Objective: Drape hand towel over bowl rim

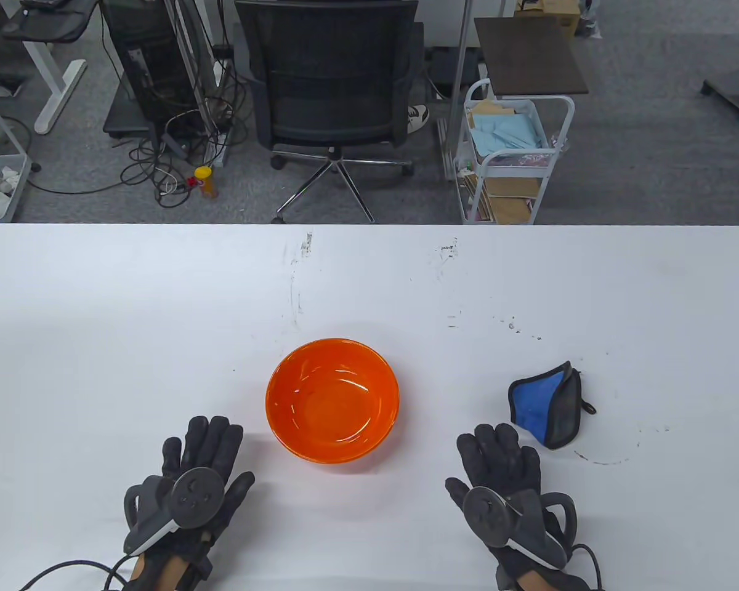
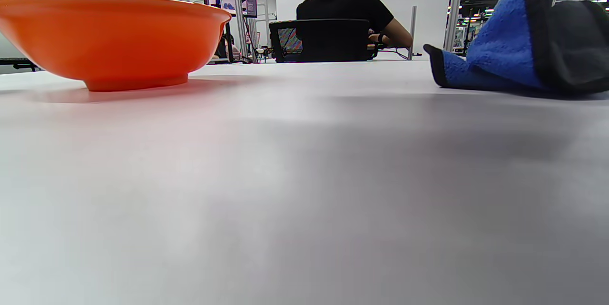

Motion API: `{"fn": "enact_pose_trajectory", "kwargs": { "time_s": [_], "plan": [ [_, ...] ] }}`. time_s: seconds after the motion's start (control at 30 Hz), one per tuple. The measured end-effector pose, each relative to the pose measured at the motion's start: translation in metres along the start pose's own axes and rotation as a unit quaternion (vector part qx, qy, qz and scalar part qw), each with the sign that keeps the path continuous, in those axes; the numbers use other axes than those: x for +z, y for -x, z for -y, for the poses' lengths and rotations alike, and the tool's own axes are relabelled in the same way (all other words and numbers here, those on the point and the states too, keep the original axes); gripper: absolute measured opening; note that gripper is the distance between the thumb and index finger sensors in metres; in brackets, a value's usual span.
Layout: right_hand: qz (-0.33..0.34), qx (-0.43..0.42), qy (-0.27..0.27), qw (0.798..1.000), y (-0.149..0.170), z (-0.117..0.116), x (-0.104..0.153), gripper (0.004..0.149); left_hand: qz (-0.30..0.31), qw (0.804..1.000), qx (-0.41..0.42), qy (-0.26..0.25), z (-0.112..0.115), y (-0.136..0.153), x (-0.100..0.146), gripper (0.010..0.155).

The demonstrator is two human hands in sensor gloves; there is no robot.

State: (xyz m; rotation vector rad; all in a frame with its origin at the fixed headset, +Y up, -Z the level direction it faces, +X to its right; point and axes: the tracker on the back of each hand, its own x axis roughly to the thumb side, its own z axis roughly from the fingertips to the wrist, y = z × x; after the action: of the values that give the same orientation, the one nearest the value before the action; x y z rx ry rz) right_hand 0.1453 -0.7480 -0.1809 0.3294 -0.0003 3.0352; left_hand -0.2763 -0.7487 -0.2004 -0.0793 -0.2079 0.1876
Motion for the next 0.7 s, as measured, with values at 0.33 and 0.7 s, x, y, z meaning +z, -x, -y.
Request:
{"fn": "enact_pose_trajectory", "kwargs": {
  "time_s": [0.33,0.7],
  "plan": [
    [-0.025,-0.005,0.047,0.999,0.012,0.018,0.003,0.068,-0.007,1.000,0.004,-0.004,-0.001,0.002,0.001,0.073],
    [-0.218,-0.058,0.156,0.962,0.094,0.066,-0.019,0.070,-0.014,1.000,0.002,0.004,0.001,0.004,0.000,0.073]
  ]
}}
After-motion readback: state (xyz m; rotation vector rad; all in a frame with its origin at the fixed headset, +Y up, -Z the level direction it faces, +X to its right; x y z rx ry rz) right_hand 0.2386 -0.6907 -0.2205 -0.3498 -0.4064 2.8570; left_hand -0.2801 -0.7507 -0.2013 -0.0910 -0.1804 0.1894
